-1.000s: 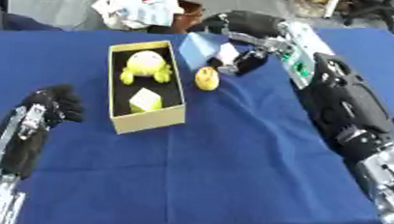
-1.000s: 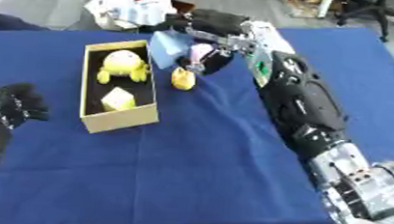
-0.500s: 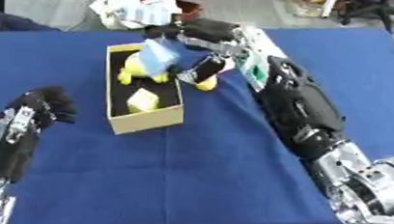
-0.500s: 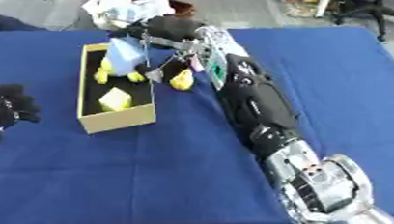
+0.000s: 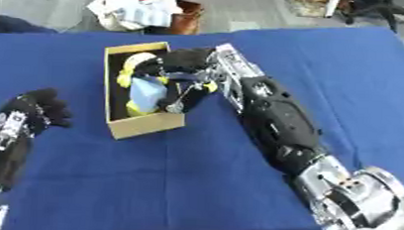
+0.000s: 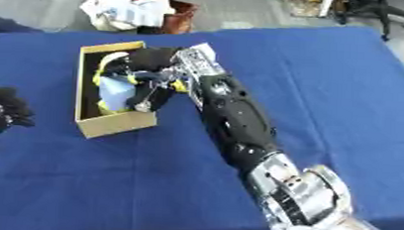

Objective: Pick up objects on the table and place them in the box.

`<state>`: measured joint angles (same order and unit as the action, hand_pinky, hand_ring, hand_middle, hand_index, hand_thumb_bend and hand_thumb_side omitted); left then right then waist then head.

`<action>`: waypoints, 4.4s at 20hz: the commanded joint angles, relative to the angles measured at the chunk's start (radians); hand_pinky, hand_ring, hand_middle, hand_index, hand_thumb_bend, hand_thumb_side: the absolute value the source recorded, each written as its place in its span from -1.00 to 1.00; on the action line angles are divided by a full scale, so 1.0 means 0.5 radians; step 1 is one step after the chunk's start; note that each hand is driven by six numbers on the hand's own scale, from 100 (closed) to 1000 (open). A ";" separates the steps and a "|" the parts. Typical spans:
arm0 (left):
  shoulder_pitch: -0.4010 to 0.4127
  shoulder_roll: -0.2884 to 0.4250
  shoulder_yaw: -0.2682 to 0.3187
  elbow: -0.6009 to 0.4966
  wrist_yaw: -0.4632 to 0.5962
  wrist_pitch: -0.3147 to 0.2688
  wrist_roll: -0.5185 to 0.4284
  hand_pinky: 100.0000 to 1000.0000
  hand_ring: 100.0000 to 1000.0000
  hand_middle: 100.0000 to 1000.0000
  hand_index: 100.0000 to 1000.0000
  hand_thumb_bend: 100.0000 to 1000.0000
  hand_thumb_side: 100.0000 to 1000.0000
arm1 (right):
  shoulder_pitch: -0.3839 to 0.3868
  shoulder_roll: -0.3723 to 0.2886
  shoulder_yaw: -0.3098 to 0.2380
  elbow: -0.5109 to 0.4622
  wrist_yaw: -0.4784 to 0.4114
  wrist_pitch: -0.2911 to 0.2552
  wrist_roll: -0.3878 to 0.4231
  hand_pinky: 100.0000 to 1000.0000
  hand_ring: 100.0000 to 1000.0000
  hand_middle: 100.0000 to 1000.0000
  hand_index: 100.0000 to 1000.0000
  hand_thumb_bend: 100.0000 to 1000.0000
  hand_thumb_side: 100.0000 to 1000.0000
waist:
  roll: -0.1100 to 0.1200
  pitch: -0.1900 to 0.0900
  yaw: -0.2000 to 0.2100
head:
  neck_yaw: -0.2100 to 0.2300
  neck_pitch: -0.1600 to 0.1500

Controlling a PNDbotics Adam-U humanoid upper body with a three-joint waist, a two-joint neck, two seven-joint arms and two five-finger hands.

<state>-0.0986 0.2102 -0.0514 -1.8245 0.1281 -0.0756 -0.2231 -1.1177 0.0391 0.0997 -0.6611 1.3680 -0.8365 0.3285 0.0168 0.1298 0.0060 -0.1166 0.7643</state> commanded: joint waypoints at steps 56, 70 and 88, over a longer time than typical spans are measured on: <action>-0.091 0.077 -0.020 -0.074 0.006 -0.024 -0.049 0.19 0.24 0.17 0.54 -1.00 0.54 | -0.170 -0.497 -0.422 0.087 0.023 0.209 0.138 0.74 0.86 1.00 1.00 -1.00 -0.88 | -0.031 0.122 0.127 | -0.103 -0.173; -0.102 0.085 -0.022 -0.075 0.005 -0.029 -0.059 0.19 0.24 0.17 0.54 -1.00 0.57 | -0.150 -0.591 -0.568 0.138 0.161 0.481 0.067 0.80 0.96 1.00 1.00 -1.00 -0.86 | -0.039 0.161 0.185 | -0.144 -0.223; -0.111 0.081 -0.031 -0.075 0.010 -0.029 -0.077 0.20 0.24 0.17 0.54 -1.00 0.59 | -0.106 -0.648 -0.629 0.301 0.158 0.730 -0.109 0.75 0.90 0.98 1.00 -1.00 -0.88 | -0.044 0.182 0.225 | -0.192 -0.259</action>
<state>-0.1424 0.2290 -0.0692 -1.8434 0.1305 -0.0886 -0.2583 -1.1530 -0.2595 -0.2093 -0.5105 1.4421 -0.4808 0.2814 0.0077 0.2209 0.1171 -0.2086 0.6485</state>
